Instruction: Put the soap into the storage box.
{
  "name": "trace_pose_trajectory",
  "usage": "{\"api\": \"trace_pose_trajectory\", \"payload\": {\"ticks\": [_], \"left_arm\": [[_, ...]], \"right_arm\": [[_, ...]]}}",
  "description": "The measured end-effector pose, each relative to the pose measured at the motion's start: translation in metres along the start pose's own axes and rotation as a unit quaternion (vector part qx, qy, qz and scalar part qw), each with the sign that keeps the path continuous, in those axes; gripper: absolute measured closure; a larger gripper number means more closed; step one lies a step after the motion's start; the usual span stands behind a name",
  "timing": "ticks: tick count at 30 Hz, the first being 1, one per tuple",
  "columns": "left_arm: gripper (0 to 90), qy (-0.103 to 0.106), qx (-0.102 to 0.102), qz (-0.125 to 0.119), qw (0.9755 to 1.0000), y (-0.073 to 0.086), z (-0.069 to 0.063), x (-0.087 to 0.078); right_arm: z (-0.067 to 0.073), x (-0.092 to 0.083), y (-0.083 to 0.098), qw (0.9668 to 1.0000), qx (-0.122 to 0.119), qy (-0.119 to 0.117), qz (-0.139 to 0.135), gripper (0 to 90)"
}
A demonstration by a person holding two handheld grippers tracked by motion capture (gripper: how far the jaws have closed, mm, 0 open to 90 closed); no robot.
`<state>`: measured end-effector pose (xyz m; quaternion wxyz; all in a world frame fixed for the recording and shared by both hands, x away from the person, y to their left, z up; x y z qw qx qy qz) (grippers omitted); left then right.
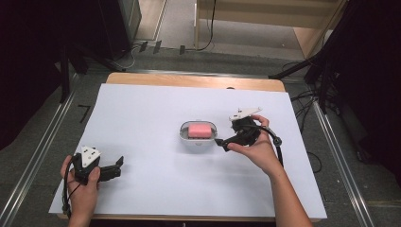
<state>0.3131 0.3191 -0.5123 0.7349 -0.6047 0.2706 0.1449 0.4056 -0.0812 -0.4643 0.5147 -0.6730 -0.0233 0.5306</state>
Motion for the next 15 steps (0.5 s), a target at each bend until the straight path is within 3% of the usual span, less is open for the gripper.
{"api": "trace_pose_trajectory", "payload": {"ticks": [15], "left_arm": [[0.0,0.000,0.001,0.002,1.0000,0.000,0.000,0.000]], "right_arm": [[-0.007,-0.008,0.027,0.9995,0.023,0.023,-0.006,1.0]]}}
Point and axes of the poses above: each handheld gripper's, and its own axes: x roughly forward along the jaws, y roughly out of its underside, z roughly to its left, the point moved 8 cm from there along x, roughly forward along the jaws, and after that the axes turned 2 degrees about x, right-handed, at the moved point
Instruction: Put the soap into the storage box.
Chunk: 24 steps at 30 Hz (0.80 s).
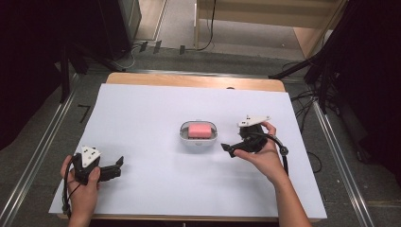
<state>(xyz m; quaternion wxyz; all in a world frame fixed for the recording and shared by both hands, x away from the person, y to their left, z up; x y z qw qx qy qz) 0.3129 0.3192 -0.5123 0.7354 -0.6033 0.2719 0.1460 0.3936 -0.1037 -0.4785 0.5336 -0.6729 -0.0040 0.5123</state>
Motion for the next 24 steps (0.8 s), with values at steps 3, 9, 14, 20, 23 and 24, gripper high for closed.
{"api": "trace_pose_trajectory", "payload": {"ticks": [3,9,14,20,23,24], "left_arm": [[0.0,0.000,0.000,0.000,1.0000,0.000,0.000,0.000],[0.0,0.000,0.000,0.000,1.0000,0.000,0.000,0.000],[0.0,0.000,0.000,0.000,1.0000,0.000,0.000,0.000],[0.0,0.000,0.000,0.000,1.0000,0.000,0.000,0.000],[0.0,0.000,-0.001,0.000,1.0000,0.000,0.000,0.000],[0.0,0.000,-0.001,0.000,1.0000,0.000,0.000,0.000]], "right_arm": [[-0.003,-0.002,0.007,1.0000,0.007,0.005,-0.001,1.0],[-0.007,-0.005,0.017,0.9999,0.013,0.011,-0.002,1.0],[-0.009,-0.007,0.028,0.9996,0.023,0.017,-0.002,1.0],[-0.013,-0.009,0.039,0.9992,0.029,0.027,-0.003,1.1],[-0.014,-0.010,0.042,0.9991,0.032,0.028,-0.003,1.1],[-0.016,-0.012,0.045,0.9990,0.032,0.031,-0.006,1.4]]}}
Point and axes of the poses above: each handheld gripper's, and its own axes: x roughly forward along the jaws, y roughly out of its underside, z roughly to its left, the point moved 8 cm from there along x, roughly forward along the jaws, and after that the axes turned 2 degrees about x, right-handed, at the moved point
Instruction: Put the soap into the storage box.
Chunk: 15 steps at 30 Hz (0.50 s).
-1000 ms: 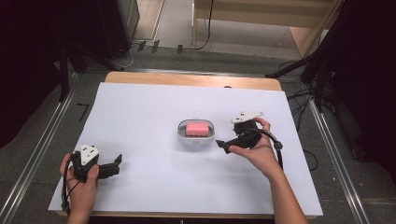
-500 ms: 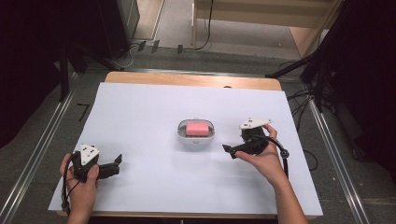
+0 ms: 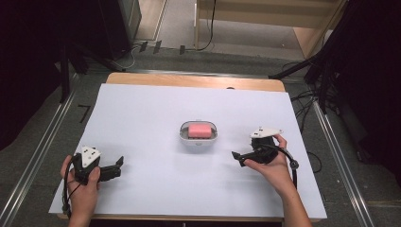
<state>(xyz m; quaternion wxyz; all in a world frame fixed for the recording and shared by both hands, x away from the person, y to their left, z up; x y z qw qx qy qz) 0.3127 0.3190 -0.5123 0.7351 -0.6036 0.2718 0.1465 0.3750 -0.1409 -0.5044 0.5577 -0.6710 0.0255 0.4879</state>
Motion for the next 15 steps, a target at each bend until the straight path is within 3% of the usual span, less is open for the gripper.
{"api": "trace_pose_trajectory", "payload": {"ticks": [15], "left_arm": [[0.0,0.000,0.000,0.000,1.0000,0.000,0.000,0.000]], "right_arm": [[-0.016,-0.010,0.027,0.9994,0.025,0.023,-0.003,2.8]]}}
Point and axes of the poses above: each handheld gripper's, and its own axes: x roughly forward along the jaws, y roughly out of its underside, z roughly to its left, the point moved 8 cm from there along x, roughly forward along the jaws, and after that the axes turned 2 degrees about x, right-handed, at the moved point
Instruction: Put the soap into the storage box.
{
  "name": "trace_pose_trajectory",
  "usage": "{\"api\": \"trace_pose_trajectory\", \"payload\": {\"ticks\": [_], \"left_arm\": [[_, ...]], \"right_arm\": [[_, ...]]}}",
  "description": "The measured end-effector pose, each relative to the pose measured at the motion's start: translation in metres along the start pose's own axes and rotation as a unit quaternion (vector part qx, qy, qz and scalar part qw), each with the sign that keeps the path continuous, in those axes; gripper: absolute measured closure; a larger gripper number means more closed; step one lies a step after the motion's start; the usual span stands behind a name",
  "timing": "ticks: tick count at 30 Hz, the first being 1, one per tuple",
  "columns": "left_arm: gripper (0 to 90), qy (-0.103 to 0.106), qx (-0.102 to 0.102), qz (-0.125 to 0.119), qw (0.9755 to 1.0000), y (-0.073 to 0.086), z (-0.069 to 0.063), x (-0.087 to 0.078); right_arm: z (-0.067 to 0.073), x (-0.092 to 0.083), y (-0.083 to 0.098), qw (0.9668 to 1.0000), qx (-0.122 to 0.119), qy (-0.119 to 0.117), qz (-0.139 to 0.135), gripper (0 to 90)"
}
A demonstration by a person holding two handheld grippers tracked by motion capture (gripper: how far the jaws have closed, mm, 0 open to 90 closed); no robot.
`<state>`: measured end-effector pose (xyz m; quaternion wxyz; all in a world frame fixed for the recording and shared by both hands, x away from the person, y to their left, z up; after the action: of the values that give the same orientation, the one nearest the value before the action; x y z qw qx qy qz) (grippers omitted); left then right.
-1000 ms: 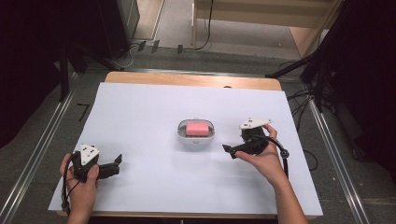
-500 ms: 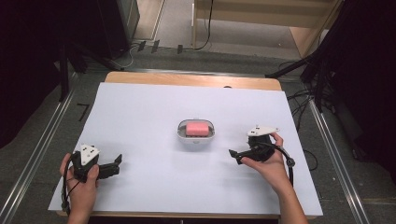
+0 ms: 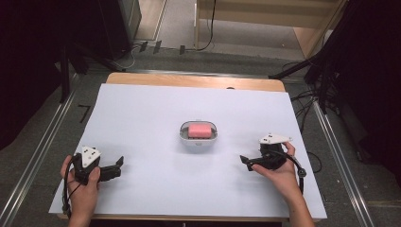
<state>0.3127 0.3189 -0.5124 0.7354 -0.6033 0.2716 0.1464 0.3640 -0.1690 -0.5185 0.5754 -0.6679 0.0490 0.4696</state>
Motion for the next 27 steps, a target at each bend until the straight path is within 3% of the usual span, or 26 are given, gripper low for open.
{"api": "trace_pose_trajectory", "payload": {"ticks": [27], "left_arm": [[0.0,-0.001,0.002,0.000,1.0000,0.000,0.000,0.000]], "right_arm": [[-0.034,-0.026,0.044,0.9980,0.051,0.033,-0.017,2.8]]}}
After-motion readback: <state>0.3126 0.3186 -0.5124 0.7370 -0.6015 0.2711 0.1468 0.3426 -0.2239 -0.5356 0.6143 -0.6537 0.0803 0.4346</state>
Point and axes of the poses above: each handheld gripper's, and its own axes: x roughly forward along the jaws, y roughly out of its underside, z roughly to its left, the point moved 8 cm from there along x, roughly forward along the jaws, and after that the axes turned 2 degrees about x, right-handed, at the moved point
